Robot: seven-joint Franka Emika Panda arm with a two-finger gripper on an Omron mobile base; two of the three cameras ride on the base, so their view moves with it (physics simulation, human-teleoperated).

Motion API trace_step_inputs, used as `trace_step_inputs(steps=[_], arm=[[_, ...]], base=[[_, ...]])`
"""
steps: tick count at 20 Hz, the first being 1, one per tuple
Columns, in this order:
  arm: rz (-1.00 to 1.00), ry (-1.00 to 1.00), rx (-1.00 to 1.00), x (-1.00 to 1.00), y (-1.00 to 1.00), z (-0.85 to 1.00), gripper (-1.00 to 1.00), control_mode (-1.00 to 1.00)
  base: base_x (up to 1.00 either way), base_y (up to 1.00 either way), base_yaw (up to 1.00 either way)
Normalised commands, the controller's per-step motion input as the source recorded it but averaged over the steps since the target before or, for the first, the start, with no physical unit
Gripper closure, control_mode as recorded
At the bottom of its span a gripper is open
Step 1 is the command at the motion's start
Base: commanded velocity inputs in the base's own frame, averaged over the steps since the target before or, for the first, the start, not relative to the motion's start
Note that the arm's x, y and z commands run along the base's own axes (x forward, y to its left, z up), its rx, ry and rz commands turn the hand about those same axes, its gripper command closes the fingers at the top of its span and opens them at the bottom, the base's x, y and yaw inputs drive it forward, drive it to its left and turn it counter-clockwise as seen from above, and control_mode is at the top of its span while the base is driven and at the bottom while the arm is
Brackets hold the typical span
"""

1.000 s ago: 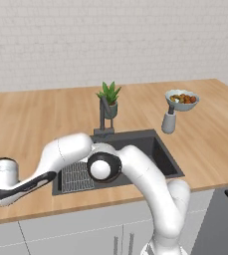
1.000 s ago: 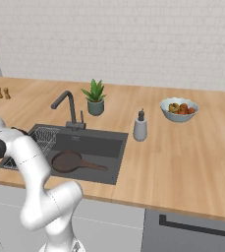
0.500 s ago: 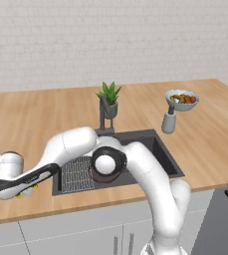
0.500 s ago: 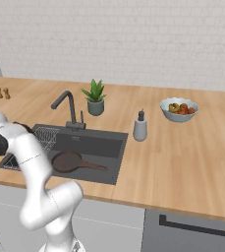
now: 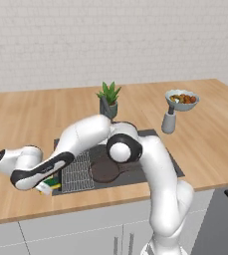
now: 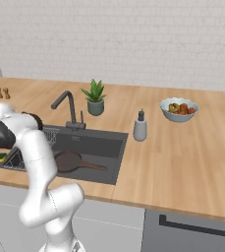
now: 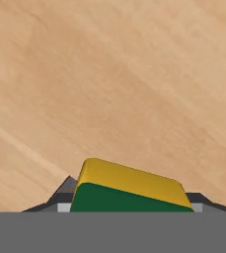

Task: Pick the pan and sponge and place them into the sink. Then turn on the water.

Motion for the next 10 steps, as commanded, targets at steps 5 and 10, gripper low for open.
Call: trace_step_inputs(steps=[5,10], arm=[[-0.05,-0.37,0.0,-0.4,-1.0,0.02,1.0,-1.0],[-0.05,-0.43,0.05,-0.27,-1.0,0.46,1.0,-1.0]], base=[[0.0,0.0,0.0],[0.0,0.0,0.0]])
